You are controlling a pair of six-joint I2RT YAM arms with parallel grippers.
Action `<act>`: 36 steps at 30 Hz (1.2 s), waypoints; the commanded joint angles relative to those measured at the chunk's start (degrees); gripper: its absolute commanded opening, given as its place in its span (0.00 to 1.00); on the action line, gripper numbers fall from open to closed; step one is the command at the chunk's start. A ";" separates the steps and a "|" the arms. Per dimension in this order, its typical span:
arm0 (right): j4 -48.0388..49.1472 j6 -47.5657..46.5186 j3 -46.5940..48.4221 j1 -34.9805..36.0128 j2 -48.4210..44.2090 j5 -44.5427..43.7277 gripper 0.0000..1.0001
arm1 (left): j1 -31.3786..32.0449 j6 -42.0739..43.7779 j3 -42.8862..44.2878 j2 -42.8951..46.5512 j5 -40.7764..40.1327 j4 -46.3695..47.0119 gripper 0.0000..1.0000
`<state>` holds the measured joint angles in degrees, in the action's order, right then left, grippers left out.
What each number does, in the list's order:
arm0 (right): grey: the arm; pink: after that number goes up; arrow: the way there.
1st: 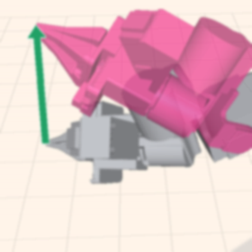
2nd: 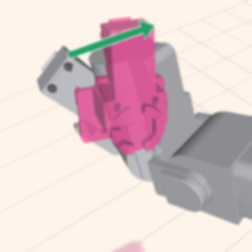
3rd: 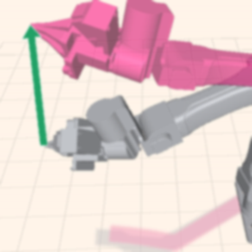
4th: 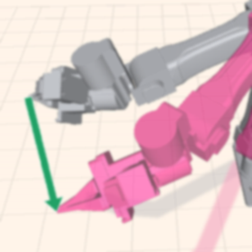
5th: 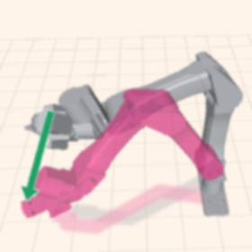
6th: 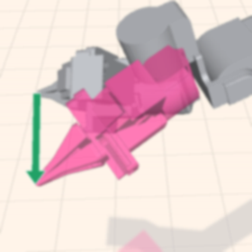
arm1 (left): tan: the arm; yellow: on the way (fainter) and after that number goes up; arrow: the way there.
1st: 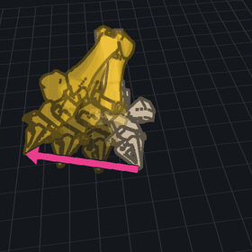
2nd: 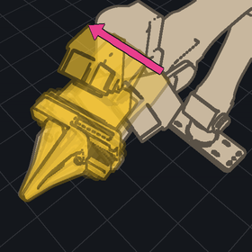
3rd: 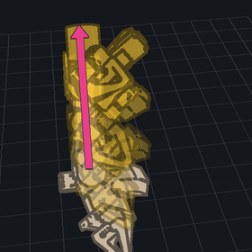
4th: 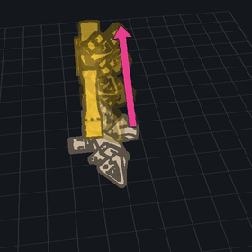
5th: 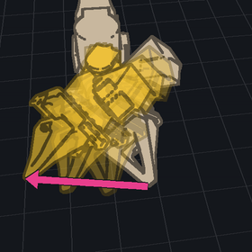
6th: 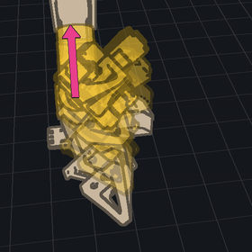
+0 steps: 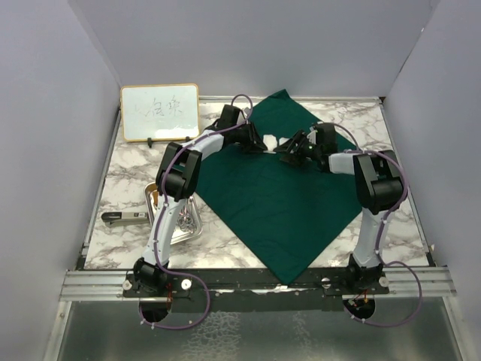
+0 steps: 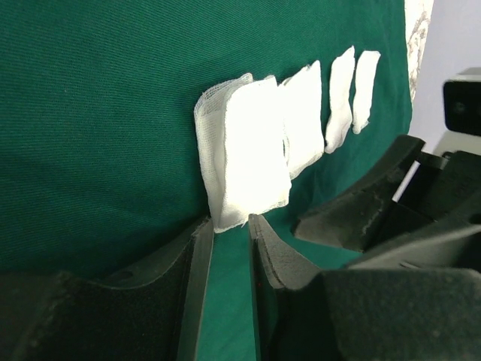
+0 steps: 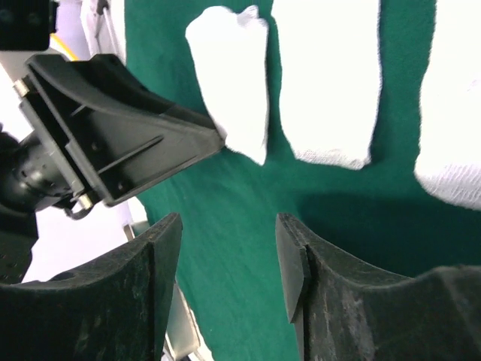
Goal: Prepare the surgical pack
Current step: Pick up the medical item from the surgical kit.
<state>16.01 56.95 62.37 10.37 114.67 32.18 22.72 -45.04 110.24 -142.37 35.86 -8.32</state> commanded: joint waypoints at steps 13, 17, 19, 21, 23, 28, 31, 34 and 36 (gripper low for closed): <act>2.59 2.13 5.78 0.38 7.96 -0.40 0.46 | -0.55 1.42 -1.49 -1.30 -3.18 -3.52 0.30; 3.13 3.28 6.79 0.83 9.38 -1.11 0.45 | -0.57 1.27 -1.49 -1.34 -3.07 -3.36 0.30; 3.15 4.21 7.46 0.95 10.25 -1.56 0.45 | -0.57 1.35 -1.71 -1.21 -3.07 -3.29 0.30; 3.38 5.40 7.74 1.03 10.93 -1.74 0.45 | -0.57 1.37 -1.97 -1.03 -3.05 -3.17 0.30; 4.17 6.34 7.90 1.30 11.36 -1.86 0.44 | -0.57 1.41 -2.17 -0.90 -3.07 -3.13 0.30; 2.91 7.24 9.42 1.84 11.98 -3.37 0.41 | -0.66 1.37 -2.39 -0.94 -2.90 -3.09 0.30; 2.52 8.55 10.09 1.89 12.58 -3.97 0.38 | -0.66 1.59 -2.58 -0.83 -2.90 -3.06 0.30; 0.77 9.38 11.18 2.14 13.20 -4.55 0.35 | -0.66 1.57 -2.66 -0.81 -2.85 -3.05 0.30; -0.61 9.69 11.61 2.19 13.17 -5.43 0.35 | -0.66 1.61 -2.76 -0.79 -2.77 -3.07 0.30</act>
<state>18.57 65.19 72.20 12.05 126.17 30.39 22.63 -45.12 109.73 -142.37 35.99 -7.55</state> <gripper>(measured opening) 0.356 0.300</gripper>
